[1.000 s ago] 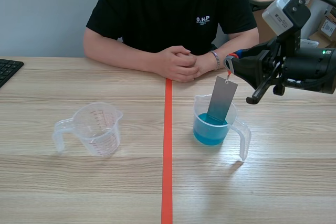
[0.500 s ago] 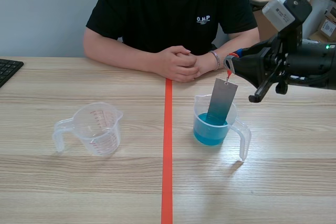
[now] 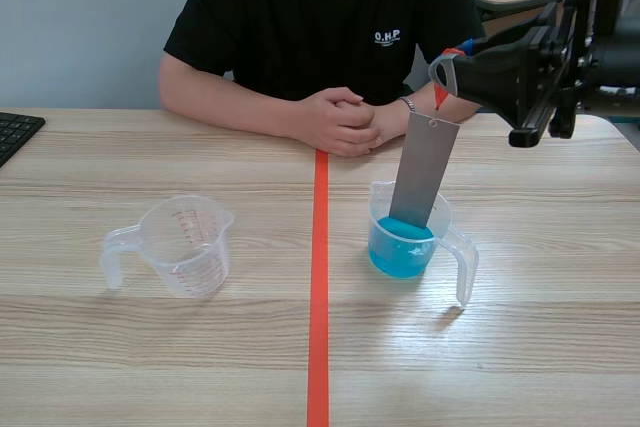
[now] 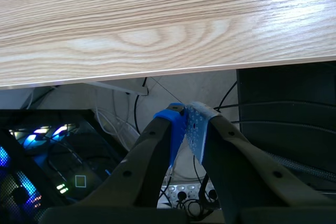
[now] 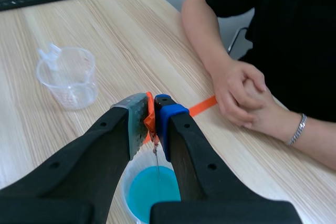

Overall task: Do the redox reaction experiment.
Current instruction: 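Raise the plate and point at it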

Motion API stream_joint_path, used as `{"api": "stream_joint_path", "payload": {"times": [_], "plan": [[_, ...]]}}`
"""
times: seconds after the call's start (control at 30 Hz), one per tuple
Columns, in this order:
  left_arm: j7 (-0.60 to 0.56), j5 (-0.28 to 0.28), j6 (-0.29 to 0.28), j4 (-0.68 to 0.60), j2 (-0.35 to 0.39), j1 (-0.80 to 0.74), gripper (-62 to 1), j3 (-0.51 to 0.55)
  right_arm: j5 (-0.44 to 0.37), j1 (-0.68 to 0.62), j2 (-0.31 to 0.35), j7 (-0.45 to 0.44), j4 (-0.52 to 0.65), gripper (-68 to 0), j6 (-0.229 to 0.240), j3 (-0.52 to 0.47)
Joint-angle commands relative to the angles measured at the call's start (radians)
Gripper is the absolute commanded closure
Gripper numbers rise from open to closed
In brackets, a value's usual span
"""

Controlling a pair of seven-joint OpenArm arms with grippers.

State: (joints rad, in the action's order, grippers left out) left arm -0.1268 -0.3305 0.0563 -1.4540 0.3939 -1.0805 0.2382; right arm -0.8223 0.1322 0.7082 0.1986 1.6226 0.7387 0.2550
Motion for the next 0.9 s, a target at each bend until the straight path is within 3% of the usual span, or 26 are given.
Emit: {"api": "stream_joint_path", "payload": {"times": [0.0,0.57,0.87], "plan": [[-0.011,0.001,0.002,-0.013,0.006,-0.002,-4.5,0.003,-0.026,0.011,0.021,0.001,0.026,-1.5,0.007,-0.031],[-0.011,0.001,0.001,-0.013,0.006,-0.002,-4.4,0.003,-0.212,0.011,0.037,0.18,0.151,-1.5,0.007,-0.151],[-0.011,0.0,0.001,-0.013,0.006,-0.002,-4.5,0.003,-0.245,0.012,0.037,0.208,0.166,-1.5,0.007,-0.185]]}}
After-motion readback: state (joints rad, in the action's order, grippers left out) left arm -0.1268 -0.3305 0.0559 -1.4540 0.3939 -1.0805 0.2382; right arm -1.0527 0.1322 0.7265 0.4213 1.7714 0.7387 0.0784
